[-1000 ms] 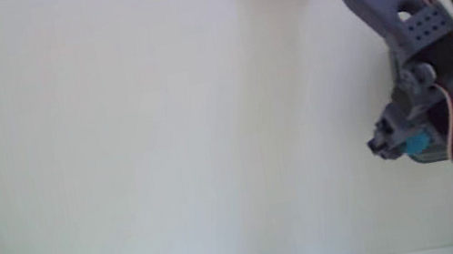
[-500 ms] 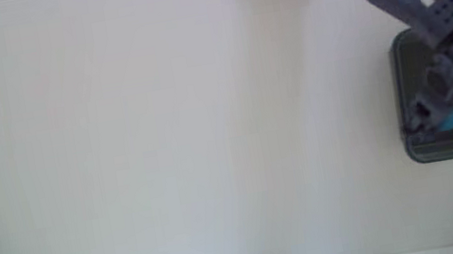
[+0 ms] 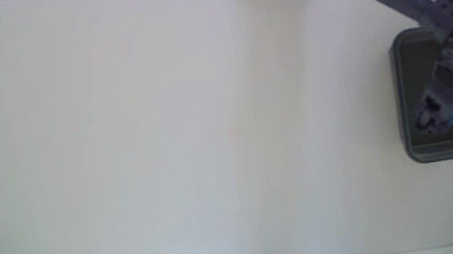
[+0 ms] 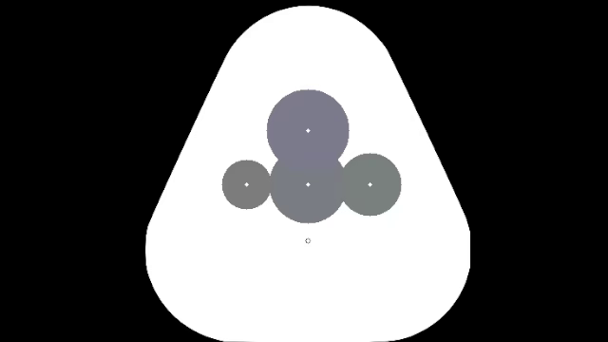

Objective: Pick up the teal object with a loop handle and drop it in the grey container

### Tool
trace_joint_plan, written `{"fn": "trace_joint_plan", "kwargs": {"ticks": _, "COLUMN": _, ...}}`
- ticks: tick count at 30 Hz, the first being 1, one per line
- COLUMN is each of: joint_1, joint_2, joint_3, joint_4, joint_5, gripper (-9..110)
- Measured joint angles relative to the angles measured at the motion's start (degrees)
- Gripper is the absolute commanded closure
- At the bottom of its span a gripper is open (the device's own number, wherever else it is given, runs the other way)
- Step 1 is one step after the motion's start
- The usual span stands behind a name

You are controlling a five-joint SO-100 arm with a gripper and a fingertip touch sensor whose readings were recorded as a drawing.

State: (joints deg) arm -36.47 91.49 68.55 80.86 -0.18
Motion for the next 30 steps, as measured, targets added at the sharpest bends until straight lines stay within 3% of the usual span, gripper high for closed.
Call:
{"fn": "trace_joint_plan", "kwargs": {"ticks": 15, "joint_1": 0.00, "joint_2": 0.00, "joint_3": 0.00, "joint_4": 0.00, "joint_5": 0.00, "gripper": 35}}
{"fn": "trace_joint_plan", "kwargs": {"ticks": 16, "joint_1": 0.00, "joint_2": 0.00, "joint_3": 0.00, "joint_4": 0.00, "joint_5": 0.00, "gripper": -9}}
{"fn": "trace_joint_plan", "kwargs": {"ticks": 30, "joint_1": 0.00, "joint_2": 0.00, "joint_3": -0.09, "joint_4": 0.00, "joint_5": -0.09, "gripper": -9}}
